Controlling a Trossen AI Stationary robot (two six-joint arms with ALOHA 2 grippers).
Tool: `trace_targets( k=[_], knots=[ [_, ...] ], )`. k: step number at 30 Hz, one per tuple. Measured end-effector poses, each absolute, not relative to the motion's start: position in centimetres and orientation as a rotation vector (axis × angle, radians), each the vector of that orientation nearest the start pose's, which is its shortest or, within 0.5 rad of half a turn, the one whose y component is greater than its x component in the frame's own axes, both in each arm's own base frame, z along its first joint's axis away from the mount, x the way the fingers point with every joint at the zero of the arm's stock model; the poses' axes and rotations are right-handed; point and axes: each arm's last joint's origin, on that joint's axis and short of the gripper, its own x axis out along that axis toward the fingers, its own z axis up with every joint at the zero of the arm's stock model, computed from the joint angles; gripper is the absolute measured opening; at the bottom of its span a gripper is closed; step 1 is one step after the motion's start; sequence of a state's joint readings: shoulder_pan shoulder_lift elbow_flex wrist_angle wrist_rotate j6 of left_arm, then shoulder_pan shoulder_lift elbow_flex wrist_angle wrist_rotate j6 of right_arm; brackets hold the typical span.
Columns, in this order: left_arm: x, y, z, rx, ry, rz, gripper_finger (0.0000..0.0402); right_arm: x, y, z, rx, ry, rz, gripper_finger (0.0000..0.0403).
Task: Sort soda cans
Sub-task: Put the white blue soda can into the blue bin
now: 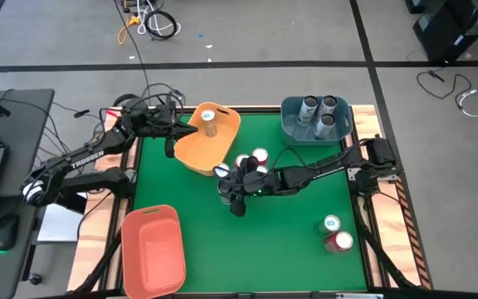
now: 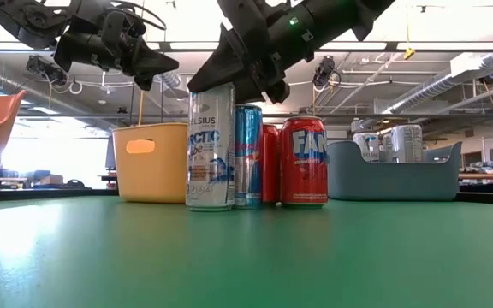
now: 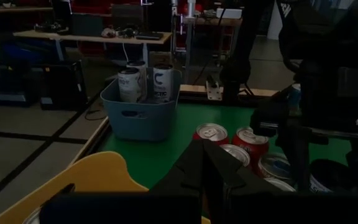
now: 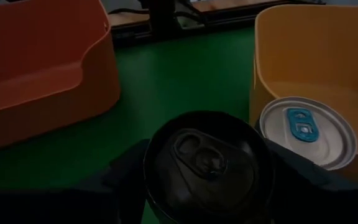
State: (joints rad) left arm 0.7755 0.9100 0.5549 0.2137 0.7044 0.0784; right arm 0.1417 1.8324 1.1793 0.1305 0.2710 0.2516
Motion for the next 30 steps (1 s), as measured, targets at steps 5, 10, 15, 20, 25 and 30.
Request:
trace_targets(
  k=[5, 10, 15, 20, 25, 30],
  knots=[
    [15.4, 12.5, 27.1, -0.016, 0.106, 0.066, 0.0005, 40.3, 5.0, 21.8, 0.123, 0.507, -0.182, 0.0244],
    [15.4, 12.5, 27.1, -0.016, 0.106, 0.066, 0.0005, 41.5, 5.2, 25.5, 0.111, 0.461, -0.171, 0.0244],
    [15.4, 12.5, 27.0, -0.017, 0.107, 0.066, 0.0005, 42.2, 5.1, 31.0, 0.104, 0.447, -0.19, 0.0244],
    [15.4, 12.5, 27.1, -0.014, 0.106, 0.066, 0.0005, 40.2, 4.5, 36.3, 0.003, 0.514, -0.364, 0.0244],
    [15.4, 12.5, 27.0, 0.003, 0.108, 0.065, 0.0005, 34.9, 2.9, 41.0, -0.043, 0.523, -0.632, 0.0244],
    [15.4, 12.5, 27.1, 0.008, 0.105, 0.065, 0.0005, 29.0, 1.0, 42.5, 0.011, 0.497, -0.859, 0.0244]
  ],
)
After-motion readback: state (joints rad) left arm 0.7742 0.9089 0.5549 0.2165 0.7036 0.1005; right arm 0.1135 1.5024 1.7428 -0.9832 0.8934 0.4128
